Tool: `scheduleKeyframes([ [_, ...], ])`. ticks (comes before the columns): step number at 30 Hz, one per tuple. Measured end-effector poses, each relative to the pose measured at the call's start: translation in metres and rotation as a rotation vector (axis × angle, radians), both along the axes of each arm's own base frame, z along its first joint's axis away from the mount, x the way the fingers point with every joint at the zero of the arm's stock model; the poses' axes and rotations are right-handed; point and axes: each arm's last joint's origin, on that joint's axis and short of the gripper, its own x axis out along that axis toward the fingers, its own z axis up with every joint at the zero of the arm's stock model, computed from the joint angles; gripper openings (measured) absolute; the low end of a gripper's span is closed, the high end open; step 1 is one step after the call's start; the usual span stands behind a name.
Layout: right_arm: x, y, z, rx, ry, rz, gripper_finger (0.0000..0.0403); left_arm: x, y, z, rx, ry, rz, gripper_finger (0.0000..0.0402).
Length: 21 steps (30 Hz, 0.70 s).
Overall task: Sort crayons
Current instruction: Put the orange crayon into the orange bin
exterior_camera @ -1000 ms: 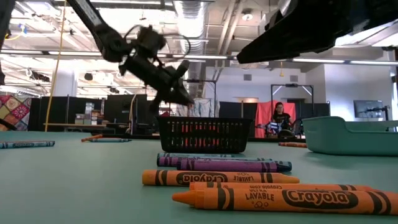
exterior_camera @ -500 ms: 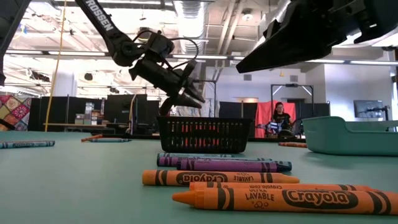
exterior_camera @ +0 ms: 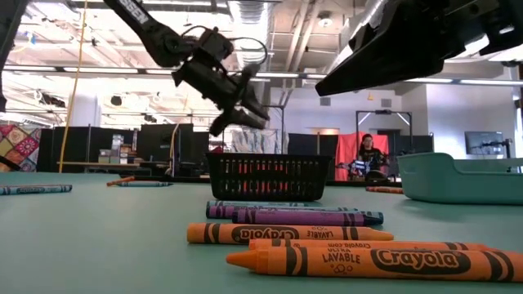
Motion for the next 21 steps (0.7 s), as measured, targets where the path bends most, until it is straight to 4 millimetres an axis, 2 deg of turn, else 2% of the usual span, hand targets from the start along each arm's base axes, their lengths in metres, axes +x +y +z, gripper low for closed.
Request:
scheduleKeyframes([
  [3, 0.0, 0.0, 0.0, 0.01, 0.001, -0.003, 0.0111, -0.012, -0.008, 0.017, 0.035, 0.05, -0.034, 0.0109],
  [6, -0.001, 0.002, 0.0, 0.013, 0.001, 0.005, 0.0111, -0.03, -0.025, 0.034, 0.097, 0.142, -0.088, 0.011],
  [11, -0.003, 0.007, 0.0, 0.047, -0.001, 0.005, 0.0111, -0.058, -0.072, 0.048, 0.17, 0.422, -0.163, 0.011],
  [16, -0.003, 0.007, 0.0, 0.089, -0.002, -0.018, 0.0111, -0.078, -0.137, 0.043, 0.173, 0.57, -0.222, 0.011],
  [21, -0.003, 0.007, 0.001, 0.132, -0.013, -0.039, 0.0111, -0.095, -0.193, 0.02, 0.098, 0.609, -0.214, 0.011],
])
